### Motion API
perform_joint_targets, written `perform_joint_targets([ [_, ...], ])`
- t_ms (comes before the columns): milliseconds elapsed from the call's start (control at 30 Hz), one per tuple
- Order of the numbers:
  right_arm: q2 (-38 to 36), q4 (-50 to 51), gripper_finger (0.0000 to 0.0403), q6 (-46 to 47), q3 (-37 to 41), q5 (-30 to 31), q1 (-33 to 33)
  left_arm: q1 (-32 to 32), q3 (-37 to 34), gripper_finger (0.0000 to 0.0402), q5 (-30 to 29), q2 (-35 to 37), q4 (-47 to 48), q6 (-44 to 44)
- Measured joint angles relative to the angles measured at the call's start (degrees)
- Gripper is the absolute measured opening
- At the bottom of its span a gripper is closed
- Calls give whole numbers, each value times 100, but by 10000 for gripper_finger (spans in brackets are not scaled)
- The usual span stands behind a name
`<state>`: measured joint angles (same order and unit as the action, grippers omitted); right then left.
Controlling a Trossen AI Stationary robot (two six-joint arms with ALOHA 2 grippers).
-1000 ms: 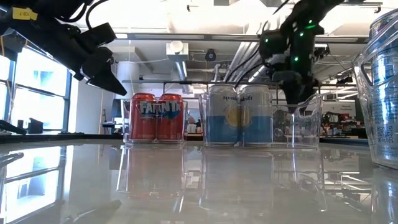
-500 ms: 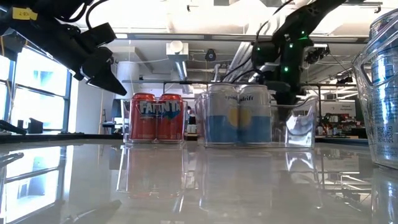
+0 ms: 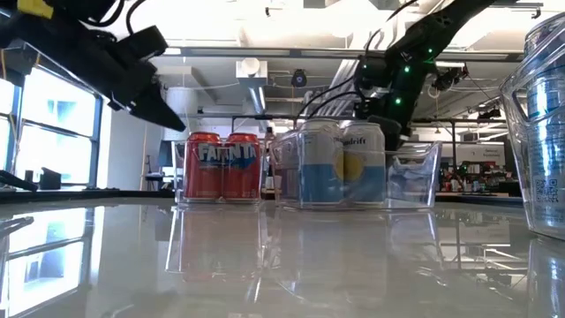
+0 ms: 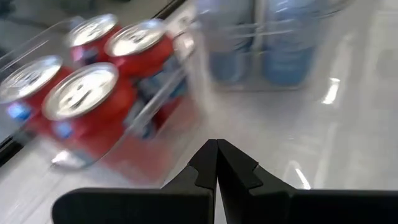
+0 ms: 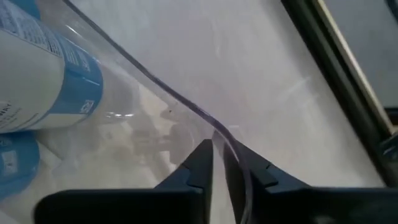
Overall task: Sort soda cans
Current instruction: Move the top right transparent bin to the top middle of the table
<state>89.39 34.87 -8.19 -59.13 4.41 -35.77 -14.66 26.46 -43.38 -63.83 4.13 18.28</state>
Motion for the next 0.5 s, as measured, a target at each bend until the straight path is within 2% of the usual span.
perform_joint_targets([
  [133, -3, -31, 77, -199, 0, 61, -8, 0, 0, 1, 651, 0, -529, -752],
  [267, -8, -2, 144, -178, 0, 13, 1, -4, 0, 18, 1055, 0, -938, -1270],
  [400, -206, 116, 200, -229, 0, 3, -32, 21, 164, 64, 1357, -4, -975, -1606],
  [500, -557, 288, 219, -241, 0, 10, -102, 152, 563, 111, 1624, -70, -732, -1906],
])
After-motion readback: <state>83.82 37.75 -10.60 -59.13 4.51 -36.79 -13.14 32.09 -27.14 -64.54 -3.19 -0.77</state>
